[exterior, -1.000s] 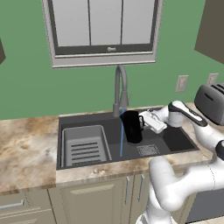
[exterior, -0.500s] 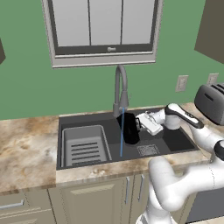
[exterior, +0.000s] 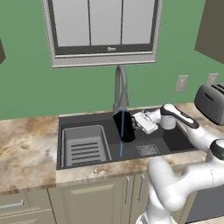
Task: Turn on the sink faucet and place the jug under the water for a few seconds to fill it up.
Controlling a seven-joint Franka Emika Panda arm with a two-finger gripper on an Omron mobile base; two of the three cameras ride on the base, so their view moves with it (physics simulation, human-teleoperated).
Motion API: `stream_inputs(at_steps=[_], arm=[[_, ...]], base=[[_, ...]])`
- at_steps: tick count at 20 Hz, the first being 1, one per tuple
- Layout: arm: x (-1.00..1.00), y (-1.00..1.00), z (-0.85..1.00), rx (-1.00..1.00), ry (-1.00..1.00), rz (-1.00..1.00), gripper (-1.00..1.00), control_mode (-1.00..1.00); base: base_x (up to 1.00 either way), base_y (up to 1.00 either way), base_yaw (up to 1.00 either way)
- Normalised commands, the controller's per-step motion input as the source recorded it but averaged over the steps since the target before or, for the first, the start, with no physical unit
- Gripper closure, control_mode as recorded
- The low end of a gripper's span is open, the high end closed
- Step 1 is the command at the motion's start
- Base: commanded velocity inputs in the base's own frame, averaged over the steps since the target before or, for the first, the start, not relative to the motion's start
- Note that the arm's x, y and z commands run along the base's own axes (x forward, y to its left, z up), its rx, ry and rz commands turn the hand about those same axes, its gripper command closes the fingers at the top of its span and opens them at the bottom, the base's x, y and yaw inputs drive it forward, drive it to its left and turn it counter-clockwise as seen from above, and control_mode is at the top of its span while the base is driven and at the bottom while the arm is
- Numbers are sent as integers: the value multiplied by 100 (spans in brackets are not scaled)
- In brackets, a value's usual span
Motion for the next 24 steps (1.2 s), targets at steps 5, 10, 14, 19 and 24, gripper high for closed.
stream_inputs(at_steps=[5, 10, 14, 19, 24], arm=[[27, 8, -2, 0, 0, -1, 100, -100], [7, 0, -1, 0, 0, 0, 100, -100], [8, 0, -2, 0, 0, 0, 100, -100], [12, 0, -7, 0, 0, 0, 100, -100], [12, 0, -6, 0, 0, 0, 100, -100]], base=[[0, 0, 0], [0, 0, 0], [0, 0, 0], [0, 0, 0], [0, 0, 0]])
